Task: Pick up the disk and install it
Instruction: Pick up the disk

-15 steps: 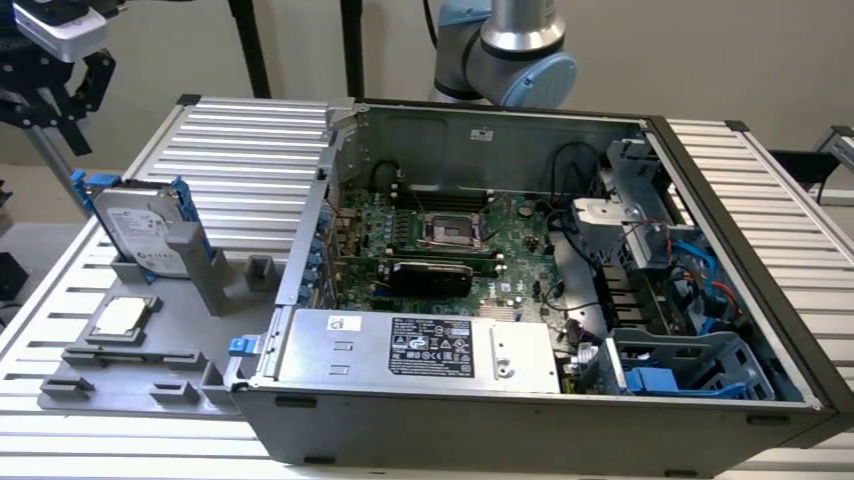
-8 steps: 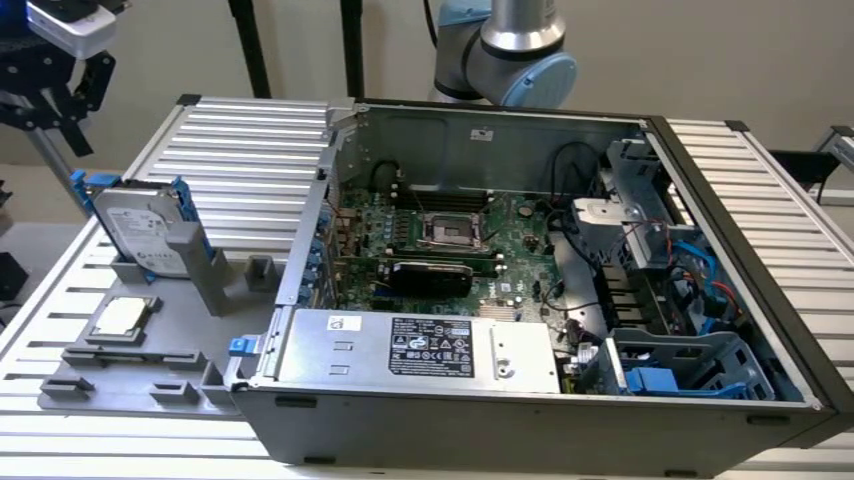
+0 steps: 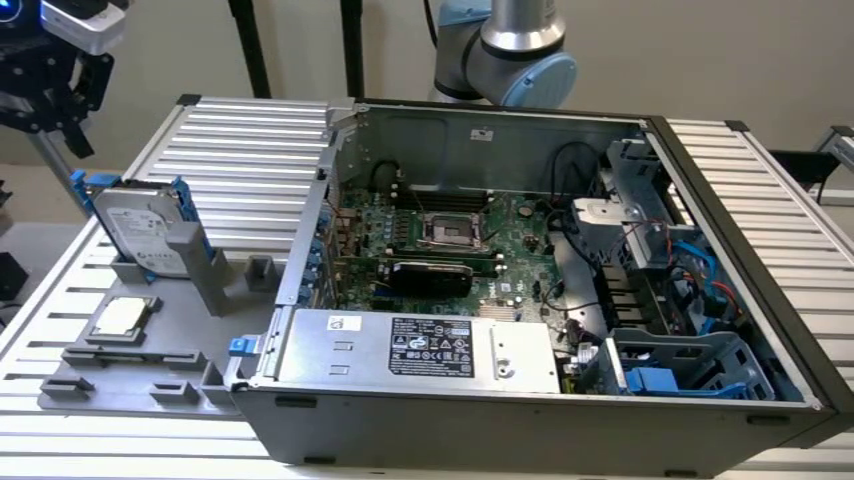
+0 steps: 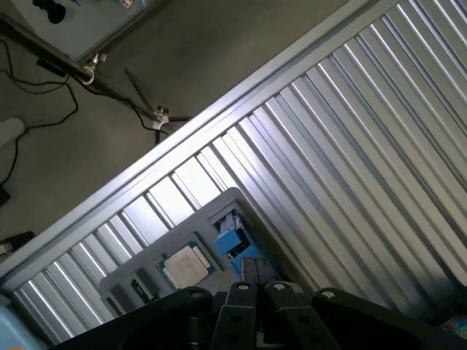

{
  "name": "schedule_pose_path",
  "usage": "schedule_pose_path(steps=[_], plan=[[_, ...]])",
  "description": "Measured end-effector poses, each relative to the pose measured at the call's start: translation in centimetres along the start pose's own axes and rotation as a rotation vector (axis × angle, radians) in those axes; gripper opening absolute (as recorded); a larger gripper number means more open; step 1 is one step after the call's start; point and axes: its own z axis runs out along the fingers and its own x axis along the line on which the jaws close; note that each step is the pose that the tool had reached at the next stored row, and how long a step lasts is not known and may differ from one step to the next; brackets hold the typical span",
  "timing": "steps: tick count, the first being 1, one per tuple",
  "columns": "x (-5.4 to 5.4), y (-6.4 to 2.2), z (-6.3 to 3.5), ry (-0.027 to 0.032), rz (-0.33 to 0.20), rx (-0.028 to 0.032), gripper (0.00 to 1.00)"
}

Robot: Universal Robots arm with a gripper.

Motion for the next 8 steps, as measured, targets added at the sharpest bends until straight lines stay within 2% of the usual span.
schedule_pose_path(steps=[8], plan=[[-0.03,-0.05,0.14,0.0057,-0.137,-0.0005,0.11]])
